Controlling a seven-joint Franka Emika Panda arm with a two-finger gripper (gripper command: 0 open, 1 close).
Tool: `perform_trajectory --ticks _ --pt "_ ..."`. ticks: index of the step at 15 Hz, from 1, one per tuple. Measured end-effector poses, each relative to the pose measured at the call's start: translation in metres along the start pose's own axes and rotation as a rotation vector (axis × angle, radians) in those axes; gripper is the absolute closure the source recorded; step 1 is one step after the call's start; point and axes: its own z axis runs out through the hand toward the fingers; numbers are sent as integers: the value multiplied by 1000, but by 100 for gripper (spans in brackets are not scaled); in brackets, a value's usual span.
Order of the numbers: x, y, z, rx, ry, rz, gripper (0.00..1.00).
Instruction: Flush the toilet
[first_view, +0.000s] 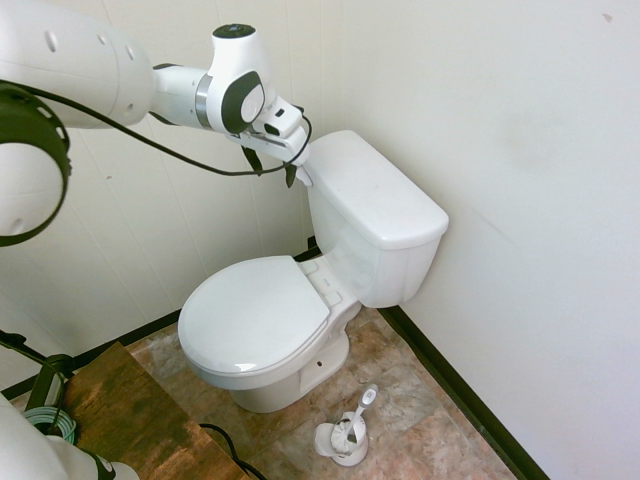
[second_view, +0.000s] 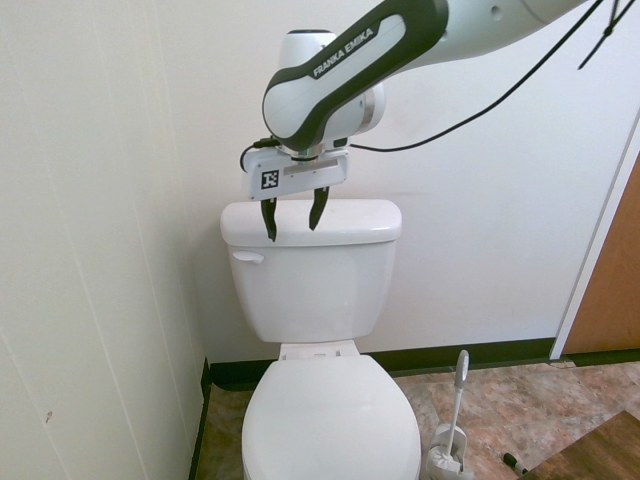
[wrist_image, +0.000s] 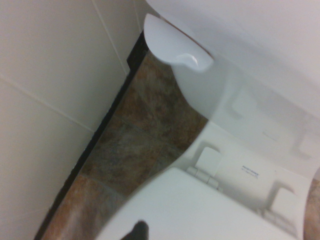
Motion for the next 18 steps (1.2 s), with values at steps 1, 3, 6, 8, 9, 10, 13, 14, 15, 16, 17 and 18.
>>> perform_trajectory --ticks 1,3,6,8,9,10,13,14,15,16,17,18 --pt "4 -12 7 8 3 -4 0" --pt "14 -34 23 20 13 -8 0" --pt "29 -55 53 29 17 -1 100" --pt "27 -70 71 33 8 -7 100" --pt "23 -78 76 36 2 -12 100" --pt "20 -84 79 38 -3 -15 100" --pt "25 -91 81 37 1 -11 100" --pt "29 -92 83 34 3 -7 100" --pt "32 -93 84 34 5 -5 100" --pt "34 -94 85 35 7 -3 100" --pt "35 -96 86 38 9 -3 100" --pt "36 -99 87 42 11 -4 100"
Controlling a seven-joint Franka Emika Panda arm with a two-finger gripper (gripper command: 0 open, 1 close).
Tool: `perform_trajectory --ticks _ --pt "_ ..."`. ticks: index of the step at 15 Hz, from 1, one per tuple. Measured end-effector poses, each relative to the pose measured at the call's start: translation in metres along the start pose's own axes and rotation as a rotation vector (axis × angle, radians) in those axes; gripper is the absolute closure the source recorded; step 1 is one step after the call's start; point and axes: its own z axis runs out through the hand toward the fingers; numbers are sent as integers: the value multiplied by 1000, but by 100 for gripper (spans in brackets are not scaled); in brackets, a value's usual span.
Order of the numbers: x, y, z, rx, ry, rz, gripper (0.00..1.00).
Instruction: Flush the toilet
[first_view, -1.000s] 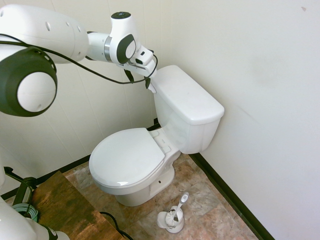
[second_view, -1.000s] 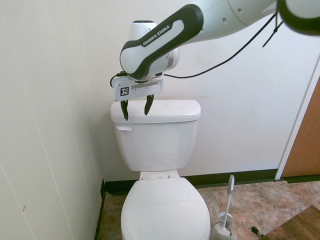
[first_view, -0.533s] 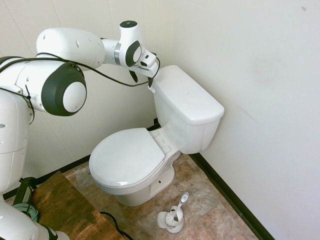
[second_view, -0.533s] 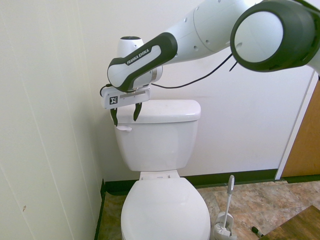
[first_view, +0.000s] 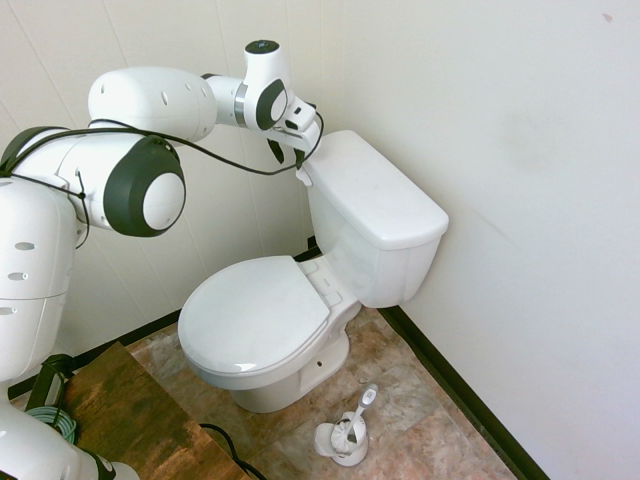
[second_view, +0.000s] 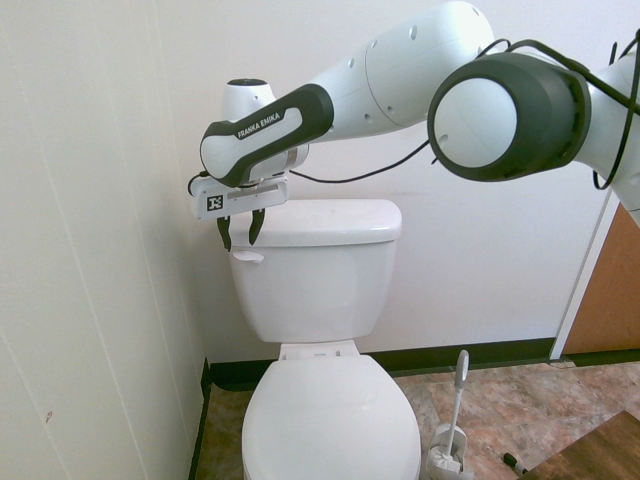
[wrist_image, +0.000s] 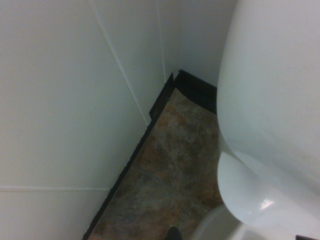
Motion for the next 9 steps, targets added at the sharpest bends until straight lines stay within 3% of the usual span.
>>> perform_trajectory --ticks 9 --pt "18 -1 20 7 14 27 100"
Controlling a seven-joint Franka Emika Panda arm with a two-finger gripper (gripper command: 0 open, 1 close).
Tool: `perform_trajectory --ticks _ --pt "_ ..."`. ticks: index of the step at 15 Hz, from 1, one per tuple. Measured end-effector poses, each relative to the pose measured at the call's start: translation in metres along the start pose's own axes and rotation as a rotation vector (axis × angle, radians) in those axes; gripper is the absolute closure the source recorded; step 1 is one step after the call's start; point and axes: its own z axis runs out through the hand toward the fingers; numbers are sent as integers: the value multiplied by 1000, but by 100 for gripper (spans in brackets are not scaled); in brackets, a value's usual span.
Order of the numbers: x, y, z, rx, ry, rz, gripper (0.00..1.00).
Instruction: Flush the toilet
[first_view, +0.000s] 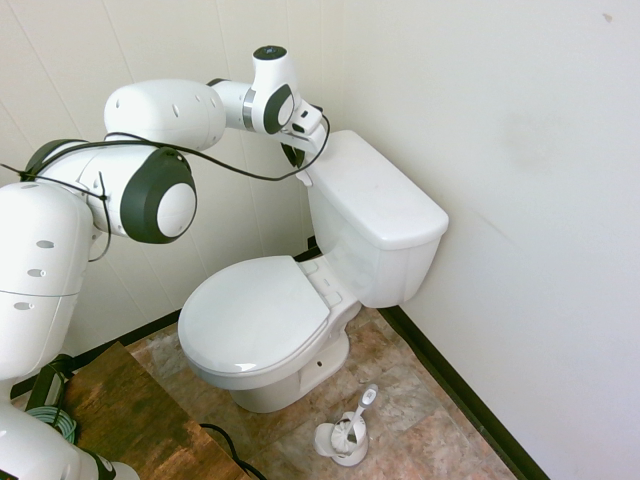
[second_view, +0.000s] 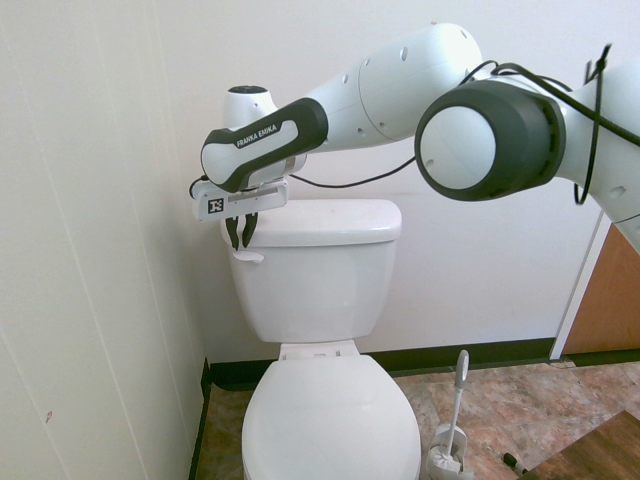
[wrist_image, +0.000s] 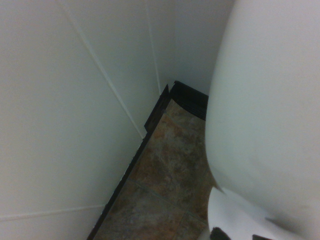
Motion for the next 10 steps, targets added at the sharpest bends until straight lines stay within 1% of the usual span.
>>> perform_trajectory --ticks 4,10 --pt "3 0 11 -4 -17 15 100" --pt "-1 5 46 -17 -52 29 100"
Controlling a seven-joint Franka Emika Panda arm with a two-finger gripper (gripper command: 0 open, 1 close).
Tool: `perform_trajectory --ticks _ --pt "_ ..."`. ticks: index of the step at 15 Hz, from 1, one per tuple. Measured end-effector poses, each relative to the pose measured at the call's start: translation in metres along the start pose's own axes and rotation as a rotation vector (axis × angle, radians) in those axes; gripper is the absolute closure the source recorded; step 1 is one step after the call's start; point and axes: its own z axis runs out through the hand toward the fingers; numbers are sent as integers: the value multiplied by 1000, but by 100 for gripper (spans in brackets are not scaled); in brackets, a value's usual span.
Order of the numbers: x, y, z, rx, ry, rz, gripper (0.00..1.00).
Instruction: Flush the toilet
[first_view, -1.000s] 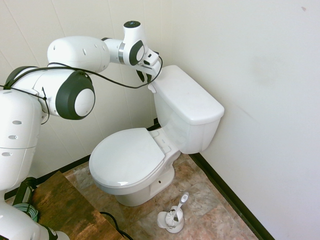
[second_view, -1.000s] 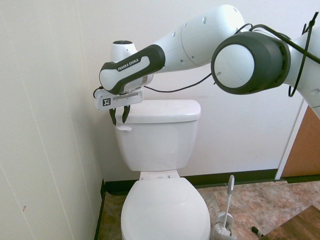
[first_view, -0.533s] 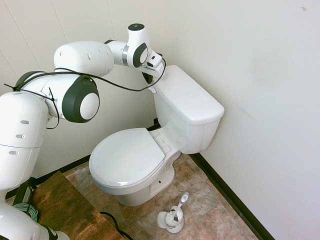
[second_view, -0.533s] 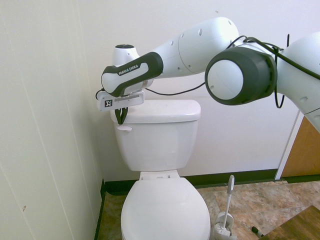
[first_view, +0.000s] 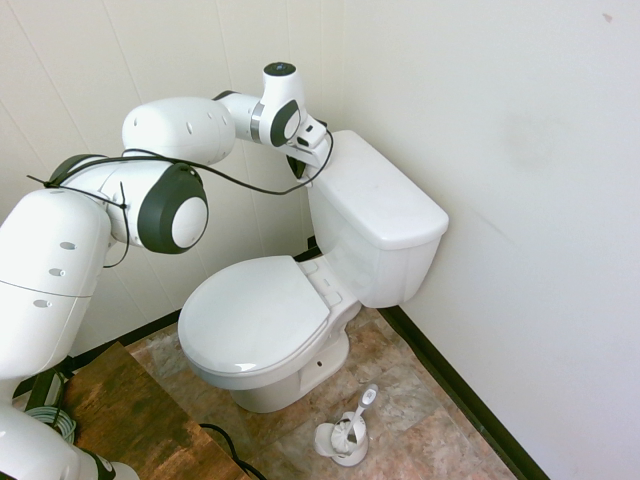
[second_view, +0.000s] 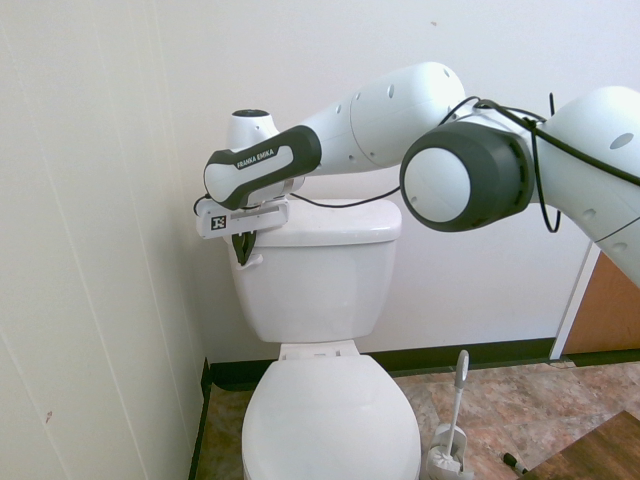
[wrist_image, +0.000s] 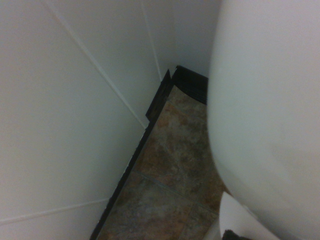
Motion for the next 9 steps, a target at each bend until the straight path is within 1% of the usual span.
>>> perform_trajectory --ticks 3,5,7,9 --pt "0 -2 4 7 -3 4 100" --pt "2 -2 -1 2 -8 7 100" --pt "4 -4 -15 -4 -11 8 100" --pt "6 -5 -40 -13 -15 6 100"
